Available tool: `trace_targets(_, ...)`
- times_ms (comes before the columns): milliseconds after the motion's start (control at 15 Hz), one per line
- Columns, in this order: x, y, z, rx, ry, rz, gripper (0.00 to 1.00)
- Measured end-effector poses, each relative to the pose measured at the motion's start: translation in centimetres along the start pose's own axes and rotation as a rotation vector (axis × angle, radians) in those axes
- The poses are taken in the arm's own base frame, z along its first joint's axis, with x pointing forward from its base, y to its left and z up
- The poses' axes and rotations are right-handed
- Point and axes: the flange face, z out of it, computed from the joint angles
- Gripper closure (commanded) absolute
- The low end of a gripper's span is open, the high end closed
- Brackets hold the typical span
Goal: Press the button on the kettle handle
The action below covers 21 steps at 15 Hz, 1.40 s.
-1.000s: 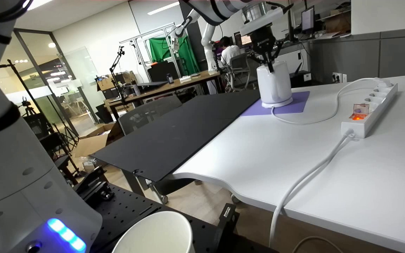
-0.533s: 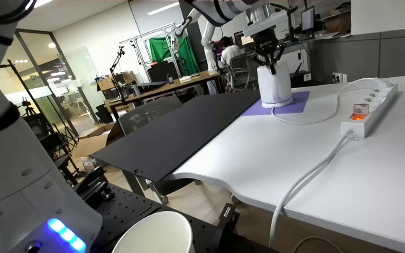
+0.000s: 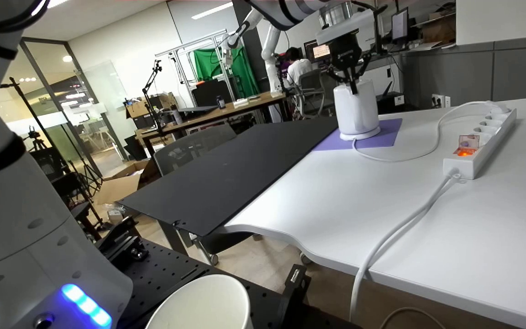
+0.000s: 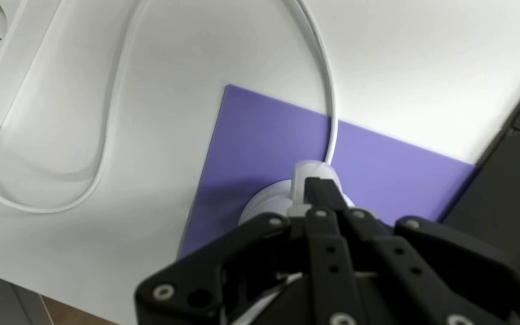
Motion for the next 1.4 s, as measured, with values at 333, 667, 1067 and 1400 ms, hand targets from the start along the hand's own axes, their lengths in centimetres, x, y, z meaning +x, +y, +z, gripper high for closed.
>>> trace_targets(333, 0.1, 0.1, -1.3, 0.009, -0.024, 0.001, 1.0)
trace_targets(667, 0.2, 0.1, -1.4, 0.008, -0.023, 0.001, 1.0)
trace_targets(1067, 0.6, 0.2, -1.2, -0.007, 0.008, 0.001, 1.0)
trace_targets(1400, 0.7, 0.2, -0.4, -0.006, 0.007, 0.0, 1.0)
